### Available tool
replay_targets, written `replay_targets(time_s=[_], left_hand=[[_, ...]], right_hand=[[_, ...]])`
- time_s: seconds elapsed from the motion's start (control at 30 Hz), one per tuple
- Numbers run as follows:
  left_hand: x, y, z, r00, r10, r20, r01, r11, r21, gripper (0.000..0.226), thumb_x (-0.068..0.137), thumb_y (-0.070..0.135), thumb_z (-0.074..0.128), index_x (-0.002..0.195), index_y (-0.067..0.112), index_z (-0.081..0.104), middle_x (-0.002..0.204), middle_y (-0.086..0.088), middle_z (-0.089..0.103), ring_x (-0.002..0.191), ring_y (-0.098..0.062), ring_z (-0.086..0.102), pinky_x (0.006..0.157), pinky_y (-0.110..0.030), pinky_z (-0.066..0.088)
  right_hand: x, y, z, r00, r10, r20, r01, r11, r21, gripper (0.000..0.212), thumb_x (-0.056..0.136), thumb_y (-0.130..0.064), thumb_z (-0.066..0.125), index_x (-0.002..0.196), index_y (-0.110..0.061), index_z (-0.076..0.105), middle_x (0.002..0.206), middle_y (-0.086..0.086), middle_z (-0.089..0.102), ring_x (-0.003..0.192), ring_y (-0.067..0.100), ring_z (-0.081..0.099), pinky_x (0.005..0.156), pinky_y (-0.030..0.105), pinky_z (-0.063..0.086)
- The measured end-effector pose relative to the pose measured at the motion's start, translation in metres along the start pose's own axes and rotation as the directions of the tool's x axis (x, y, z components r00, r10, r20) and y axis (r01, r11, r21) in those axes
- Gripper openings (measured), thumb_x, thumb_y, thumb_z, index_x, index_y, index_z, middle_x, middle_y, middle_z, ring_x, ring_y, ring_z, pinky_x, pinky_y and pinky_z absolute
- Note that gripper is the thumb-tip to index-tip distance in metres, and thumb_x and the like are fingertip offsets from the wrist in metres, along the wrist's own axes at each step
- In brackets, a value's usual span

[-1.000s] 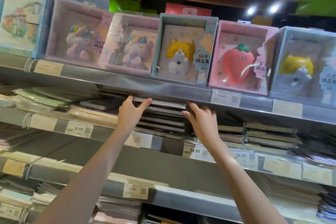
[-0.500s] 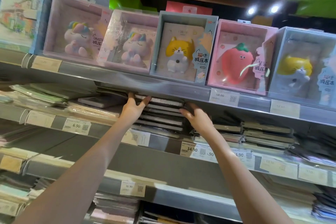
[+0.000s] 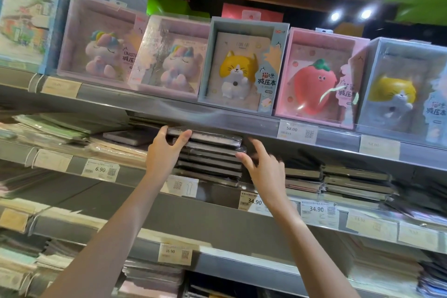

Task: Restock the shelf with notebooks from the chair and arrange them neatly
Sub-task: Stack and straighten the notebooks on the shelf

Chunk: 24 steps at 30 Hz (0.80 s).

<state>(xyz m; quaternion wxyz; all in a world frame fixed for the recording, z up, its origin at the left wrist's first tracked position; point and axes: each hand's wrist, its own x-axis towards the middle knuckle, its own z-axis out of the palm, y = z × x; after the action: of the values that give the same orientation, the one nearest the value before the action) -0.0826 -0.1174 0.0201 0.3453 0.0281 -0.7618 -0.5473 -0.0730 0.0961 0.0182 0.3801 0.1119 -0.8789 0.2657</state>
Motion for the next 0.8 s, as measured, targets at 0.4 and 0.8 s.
replay_targets(time_s=[0.4, 0.8], left_hand=[[0.007, 0.0, 0.016, 0.993, -0.075, 0.095, 0.078, 0.997, -0.023, 0.081, 0.084, 0.056, 0.051, 0.145, 0.015, 0.018, 0.14, -0.017, 0.042, 0.129, -0.036, 0.037, 0.105, -0.046, 0.032], [-0.007, -0.005, 0.019, 0.997, -0.013, 0.077, 0.013, 1.0, -0.003, 0.08, 0.087, 0.035, 0.061, 0.145, 0.005, 0.014, 0.144, -0.018, 0.036, 0.132, -0.034, 0.034, 0.104, -0.04, 0.031]], right_hand=[[-0.001, 0.01, 0.024, 0.99, -0.129, 0.054, 0.138, 0.966, -0.217, 0.06, 0.095, -0.045, 0.038, 0.147, -0.033, 0.01, 0.147, 0.0, 0.036, 0.135, 0.024, 0.033, 0.114, 0.044, 0.011], [-0.003, 0.016, 0.026, 0.98, -0.178, 0.089, 0.197, 0.931, -0.309, 0.065, 0.096, -0.042, 0.038, 0.147, -0.031, -0.002, 0.146, -0.001, 0.039, 0.139, 0.016, 0.025, 0.114, 0.038, 0.006]])
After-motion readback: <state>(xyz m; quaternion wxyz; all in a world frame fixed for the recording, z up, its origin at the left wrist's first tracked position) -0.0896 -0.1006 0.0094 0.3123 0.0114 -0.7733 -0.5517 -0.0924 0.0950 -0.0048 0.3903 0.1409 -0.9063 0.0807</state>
